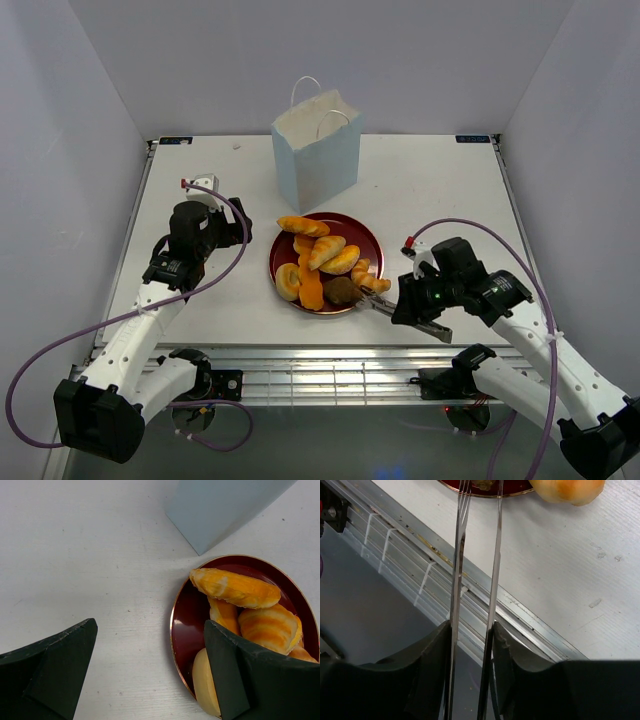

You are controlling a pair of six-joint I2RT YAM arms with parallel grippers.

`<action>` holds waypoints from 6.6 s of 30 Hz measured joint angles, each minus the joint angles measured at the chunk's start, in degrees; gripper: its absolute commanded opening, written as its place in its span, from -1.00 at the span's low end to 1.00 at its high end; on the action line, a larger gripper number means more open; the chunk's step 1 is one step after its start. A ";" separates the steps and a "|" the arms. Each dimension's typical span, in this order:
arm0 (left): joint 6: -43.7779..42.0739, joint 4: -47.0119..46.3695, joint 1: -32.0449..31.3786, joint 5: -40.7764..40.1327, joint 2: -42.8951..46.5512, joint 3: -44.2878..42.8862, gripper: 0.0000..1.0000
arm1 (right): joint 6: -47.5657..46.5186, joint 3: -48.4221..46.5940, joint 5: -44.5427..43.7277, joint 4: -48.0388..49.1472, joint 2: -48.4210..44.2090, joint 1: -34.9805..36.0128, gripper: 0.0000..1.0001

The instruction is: Place the fake bread into the paper bag

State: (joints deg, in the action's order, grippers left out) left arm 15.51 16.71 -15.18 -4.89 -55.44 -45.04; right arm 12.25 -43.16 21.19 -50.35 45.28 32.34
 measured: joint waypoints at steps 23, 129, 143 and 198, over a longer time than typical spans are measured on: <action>-0.02 0.00 -0.28 -0.09 0.09 0.00 0.96 | 0.35 -13.07 -5.05 -4.02 3.10 1.66 -0.63; 0.00 0.00 -0.44 0.85 1.55 0.00 0.96 | -3.23 -83.76 -0.44 1.40 56.65 -10.71 -0.03; -0.02 0.00 -0.44 0.55 1.55 0.00 0.96 | -3.50 -76.06 -3.74 2.91 45.38 -12.41 -0.06; -0.59 0.02 -0.48 -1.73 1.75 0.00 0.95 | 3.41 1.86 -5.66 -4.22 -12.22 -12.44 0.00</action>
State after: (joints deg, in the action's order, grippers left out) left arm 14.92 16.73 -15.66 -6.61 -53.69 -45.04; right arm 15.66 -41.30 15.53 -54.57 33.06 19.90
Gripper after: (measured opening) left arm 0.976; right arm 0.503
